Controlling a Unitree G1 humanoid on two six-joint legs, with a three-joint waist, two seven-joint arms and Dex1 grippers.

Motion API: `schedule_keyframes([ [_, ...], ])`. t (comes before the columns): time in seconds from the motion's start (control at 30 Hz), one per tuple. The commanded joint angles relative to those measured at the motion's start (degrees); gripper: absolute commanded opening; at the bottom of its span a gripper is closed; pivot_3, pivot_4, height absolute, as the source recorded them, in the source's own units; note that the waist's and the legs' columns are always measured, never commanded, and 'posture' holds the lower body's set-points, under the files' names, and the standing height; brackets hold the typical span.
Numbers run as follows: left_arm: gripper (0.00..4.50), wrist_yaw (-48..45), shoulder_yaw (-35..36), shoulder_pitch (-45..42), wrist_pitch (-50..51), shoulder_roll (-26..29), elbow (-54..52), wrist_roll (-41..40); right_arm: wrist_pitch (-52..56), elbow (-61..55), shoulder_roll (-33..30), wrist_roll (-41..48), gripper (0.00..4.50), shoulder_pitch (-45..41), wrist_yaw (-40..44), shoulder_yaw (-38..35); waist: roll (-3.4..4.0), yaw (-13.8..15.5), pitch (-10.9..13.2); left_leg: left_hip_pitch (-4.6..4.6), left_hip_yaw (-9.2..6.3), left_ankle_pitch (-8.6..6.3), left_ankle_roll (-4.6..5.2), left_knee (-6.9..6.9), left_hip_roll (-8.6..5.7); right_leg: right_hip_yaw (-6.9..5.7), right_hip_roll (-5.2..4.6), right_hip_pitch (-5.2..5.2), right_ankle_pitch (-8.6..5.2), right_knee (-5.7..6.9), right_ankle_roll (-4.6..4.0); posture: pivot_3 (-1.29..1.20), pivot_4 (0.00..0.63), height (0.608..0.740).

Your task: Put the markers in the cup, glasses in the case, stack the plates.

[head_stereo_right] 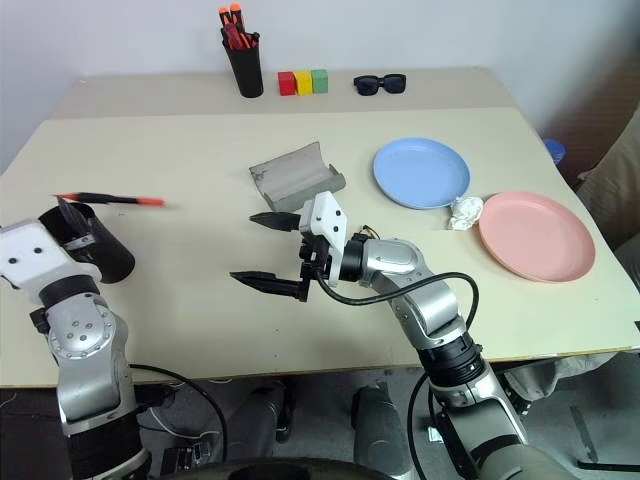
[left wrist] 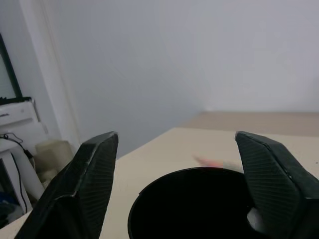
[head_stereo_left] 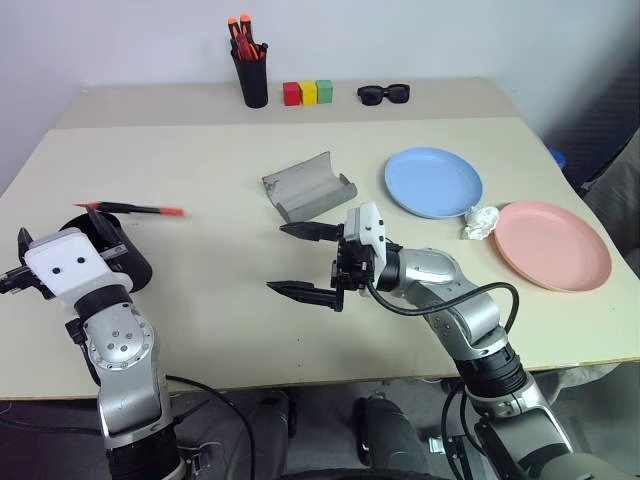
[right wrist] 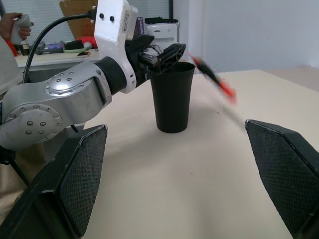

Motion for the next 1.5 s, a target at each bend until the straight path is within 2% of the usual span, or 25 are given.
schedule_keyframes([
  [0.03,3.97,0.39,-0.20,0.23,-1.73,-0.13,-0.34,0.64,-0.58,-2.21,0.31,0.58,4.50,-0.05,0.05,-0.30,0.00,0.01,0.00,0.00,0.00,0.00,0.00,0.00,0.00,0.00,0.00,0.00,0.00,0.00,0.00,0.00,0.150,0.740],
  [0.3,3.97,0.17,-1.30,-0.97,-1.53,-0.26,-0.80,0.57,-0.22,-2.36,0.34,0.75,4.50,0.04,-0.03,-0.28,0.00,0.01,0.00,0.00,0.00,0.00,0.00,0.00,0.00,0.00,0.00,0.00,0.00,0.00,-0.01,0.00,0.150,0.740],
  [0.53,3.97,-4.30,-5.69,-9.00,1.51,1.66,-1.32,-0.49,-0.10,-2.18,0.50,0.75,4.50,-0.07,-0.14,-0.24,0.00,0.20,0.00,-0.01,0.00,0.00,0.00,0.01,-0.01,-0.02,0.00,0.01,0.00,-0.01,0.00,0.00,0.150,0.740],
  [0.67,3.97,-6.54,-7.50,-14.22,7.12,0.99,-0.56,-3.12,-0.32,-1.92,0.92,0.43,4.50,-0.16,-0.57,-0.08,0.00,-0.02,0.00,-0.01,0.00,0.00,0.00,0.01,-0.02,-0.02,0.01,0.02,0.10,-0.01,0.18,0.00,0.150,0.740],
  [0.73,4.49,-6.31,-7.28,-19.36,17.47,-0.46,2.13,-5.26,-0.33,-1.79,1.00,0.36,4.50,-0.13,-0.65,-0.03,0.00,-0.08,0.00,0.00,0.00,0.01,0.01,0.00,-0.02,-0.02,0.02,0.02,0.11,0.01,0.20,0.00,0.150,0.740],
  [0.77,4.49,-5.16,-6.37,-22.48,22.27,-1.73,3.93,-6.48,-0.30,-1.75,0.97,0.36,4.50,-0.11,-0.62,-0.01,0.00,-0.07,0.00,0.00,-0.02,0.01,0.01,0.01,-0.02,-0.03,0.04,0.01,0.11,0.02,0.21,0.00,0.150,0.740],
  [0.87,4.49,-0.21,-3.66,-33.51,36.38,-3.91,12.91,-6.79,-0.32,-1.27,0.94,0.31,4.50,-0.44,-0.46,-0.03,-0.03,0.00,0.01,-0.01,-0.16,0.02,0.02,0.13,-0.02,-0.17,0.09,0.11,0.11,0.03,0.23,0.00,0.150,0.740],
  [1.0,4.49,2.63,1.83,-45.91,43.41,-3.71,28.80,-10.17,-0.55,-0.46,1.36,0.06,4.50,-1.07,-0.38,0.19,-0.10,-0.09,0.06,-0.02,-0.22,0.02,0.02,0.14,-0.04,-0.22,0.09,0.13,0.11,0.02,0.27,0.00,0.150,0.740],
  [1.13,4.49,4.25,2.87,-55.59,40.31,-0.22,49.06,-10.42,-0.57,-0.32,1.77,-0.09,4.50,-1.06,-0.54,0.26,-0.10,-0.26,0.06,-0.02,-0.24,0.02,0.01,0.10,-0.04,-0.25,0.10,0.09,0.10,0.06,0.28,0.00,0.150,0.740],
  [1.3,4.49,6.70,7.16,-63.04,32.28,2.70,69.80,-14.33,-0.37,-1.11,1.57,-0.46,4.50,-0.03,-1.23,-0.11,-0.11,-0.18,0.07,-0.02,-0.23,0.02,0.00,0.04,-0.04,-0.24,0.09,0.04,0.11,0.08,0.28,0.00,0.150,0.740],
  [1.5,4.49,6.75,7.27,-66.88,24.41,5.72,85.26,-16.46,0.34,-2.33,1.24,-0.41,4.50,1.34,-2.60,-0.46,-0.12,-0.05,0.07,-0.03,-0.22,0.02,-0.01,0.04,-0.05,-0.24,0.06,0.05,0.13,0.08,0.31,0.00,0.150,0.740],
])
